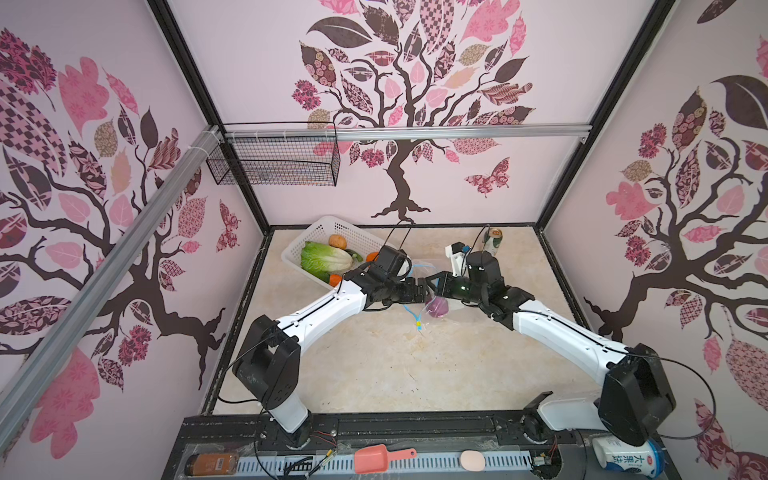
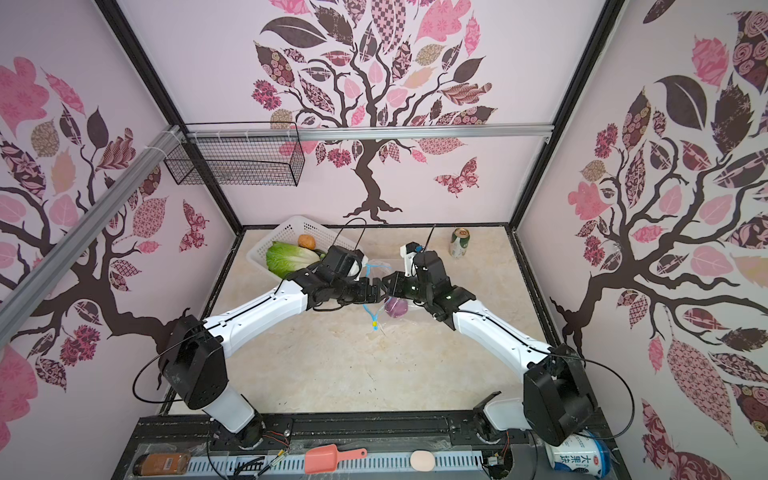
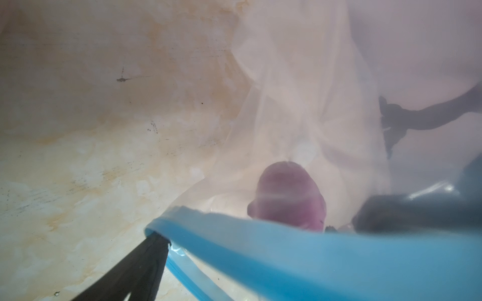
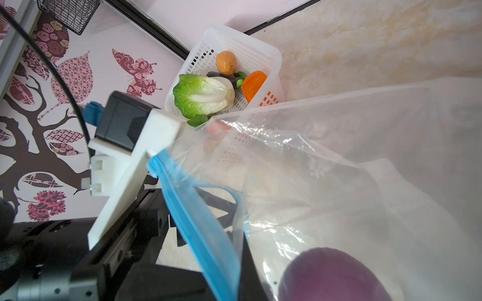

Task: Place the food in the zip-top bag and seal the zipper
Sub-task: 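Lower the onion into the bag mouth and open the left gripper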

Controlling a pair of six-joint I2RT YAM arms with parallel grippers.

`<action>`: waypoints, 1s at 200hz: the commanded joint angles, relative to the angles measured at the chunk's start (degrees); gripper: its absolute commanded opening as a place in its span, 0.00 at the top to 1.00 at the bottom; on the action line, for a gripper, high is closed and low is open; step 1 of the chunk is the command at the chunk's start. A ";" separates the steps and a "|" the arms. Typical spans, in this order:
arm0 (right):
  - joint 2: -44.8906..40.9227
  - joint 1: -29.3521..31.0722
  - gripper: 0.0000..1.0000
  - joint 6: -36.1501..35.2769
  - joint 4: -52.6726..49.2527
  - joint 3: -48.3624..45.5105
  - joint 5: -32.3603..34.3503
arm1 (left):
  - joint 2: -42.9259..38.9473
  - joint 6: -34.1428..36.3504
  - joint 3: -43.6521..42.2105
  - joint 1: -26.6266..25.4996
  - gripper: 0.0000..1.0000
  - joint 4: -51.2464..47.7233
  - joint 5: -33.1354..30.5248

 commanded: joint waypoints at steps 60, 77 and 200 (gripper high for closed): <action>-0.47 -1.09 1.00 -3.37 -4.03 4.07 2.64 | -10.73 0.98 -2.08 4.66 0.07 0.93 -0.49; -1.21 -2.14 1.00 -3.62 -4.22 4.98 2.04 | -12.62 0.64 -4.41 6.55 0.07 3.47 1.90; -3.16 -2.29 1.00 -5.95 -7.03 6.23 3.65 | -1.17 -2.71 -3.76 5.08 0.78 14.13 14.30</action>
